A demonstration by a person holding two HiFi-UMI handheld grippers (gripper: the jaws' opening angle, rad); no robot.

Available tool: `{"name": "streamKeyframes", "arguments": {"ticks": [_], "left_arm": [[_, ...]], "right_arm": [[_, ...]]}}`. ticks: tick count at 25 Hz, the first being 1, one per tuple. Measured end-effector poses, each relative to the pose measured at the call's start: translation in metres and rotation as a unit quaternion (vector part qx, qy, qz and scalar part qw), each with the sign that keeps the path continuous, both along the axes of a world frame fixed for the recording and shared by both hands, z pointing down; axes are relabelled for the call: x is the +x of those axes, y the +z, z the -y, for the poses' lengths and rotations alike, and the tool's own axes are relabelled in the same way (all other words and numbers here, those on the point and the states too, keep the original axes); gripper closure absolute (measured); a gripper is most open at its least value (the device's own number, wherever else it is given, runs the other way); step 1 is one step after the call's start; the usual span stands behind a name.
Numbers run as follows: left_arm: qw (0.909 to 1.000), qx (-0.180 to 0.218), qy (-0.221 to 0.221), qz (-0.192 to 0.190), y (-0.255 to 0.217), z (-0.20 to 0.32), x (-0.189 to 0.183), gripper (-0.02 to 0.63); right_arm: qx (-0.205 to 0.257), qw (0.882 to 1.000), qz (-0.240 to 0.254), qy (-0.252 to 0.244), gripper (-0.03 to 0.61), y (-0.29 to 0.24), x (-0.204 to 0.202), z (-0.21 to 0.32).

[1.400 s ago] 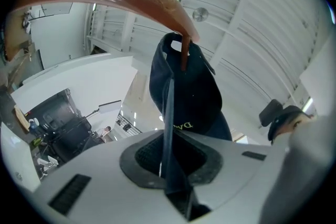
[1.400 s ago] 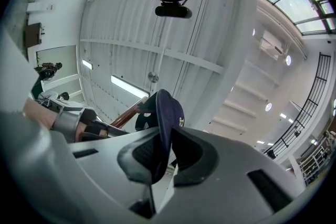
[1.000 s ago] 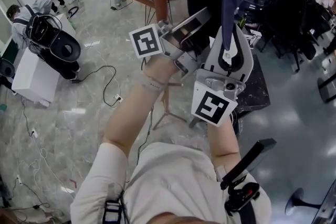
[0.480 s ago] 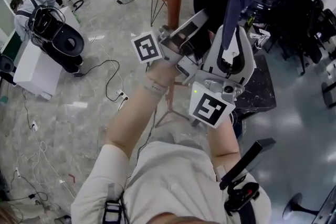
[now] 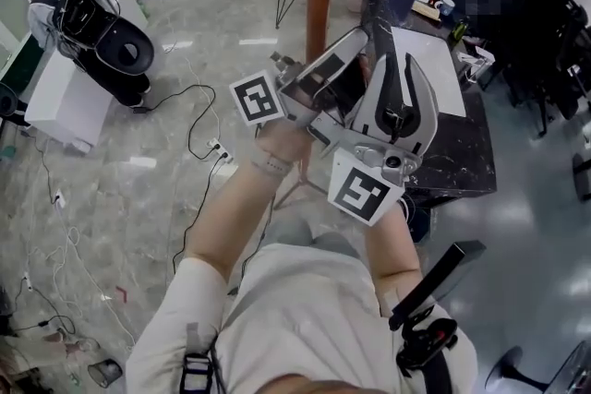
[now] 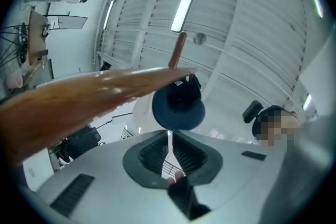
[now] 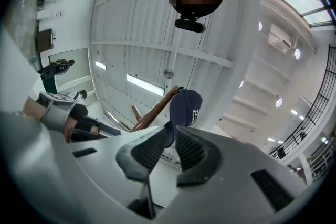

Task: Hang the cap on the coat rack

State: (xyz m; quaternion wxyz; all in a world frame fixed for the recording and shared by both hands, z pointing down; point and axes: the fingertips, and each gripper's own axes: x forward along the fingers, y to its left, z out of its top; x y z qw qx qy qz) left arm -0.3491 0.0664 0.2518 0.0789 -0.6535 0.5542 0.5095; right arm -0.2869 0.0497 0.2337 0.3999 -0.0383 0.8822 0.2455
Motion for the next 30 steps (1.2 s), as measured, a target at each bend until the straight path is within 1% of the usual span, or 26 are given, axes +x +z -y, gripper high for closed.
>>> {"name": "streamKeyframes", "arguments": {"ticks": [4, 7, 10, 14, 18, 21, 23, 28, 30], "left_arm": [[0.9995, -0.017, -0.023, -0.009, 0.048, -0.011, -0.006, 0.586], [0.9981, -0.033, -0.051, 0.002, 0.084, -0.022, -0.010, 0.586], [0.9967, -0.041, -0.070, -0.004, 0.117, -0.025, -0.013, 0.586], [0.9943, -0.067, -0.083, -0.002, 0.141, -0.019, -0.014, 0.586], [0.9923, -0.085, -0.090, 0.008, 0.139, -0.017, -0.009, 0.586], [0.9911, -0.100, -0.087, 0.018, 0.121, -0.005, -0.002, 0.587], [0.9897, -0.115, -0.080, 0.027, 0.108, 0.012, 0.003, 0.588], [0.9878, -0.147, -0.026, 0.047, 0.084, 0.077, 0.014, 0.595], [0.9864, -0.155, -0.005, 0.055, 0.075, 0.102, 0.019, 0.597]], "right_arm": [[-0.001, 0.999, -0.047, -0.018, 0.525, 0.050, -0.019, -0.012], [-0.002, 0.997, -0.074, -0.030, 0.525, 0.089, -0.029, -0.022], [-0.001, 0.993, -0.109, -0.038, 0.525, 0.128, -0.039, -0.023], [-0.005, 0.987, -0.150, -0.050, 0.525, 0.158, -0.049, -0.020], [0.001, 0.984, -0.176, -0.038, 0.525, 0.163, -0.052, -0.019], [-0.004, 0.982, -0.186, -0.016, 0.525, 0.150, -0.049, -0.008], [-0.013, 0.981, -0.193, 0.007, 0.525, 0.138, -0.045, 0.009], [-0.055, 0.974, -0.207, 0.076, 0.525, 0.118, -0.035, 0.073], [-0.064, 0.971, -0.209, 0.101, 0.525, 0.110, -0.031, 0.097]]}}
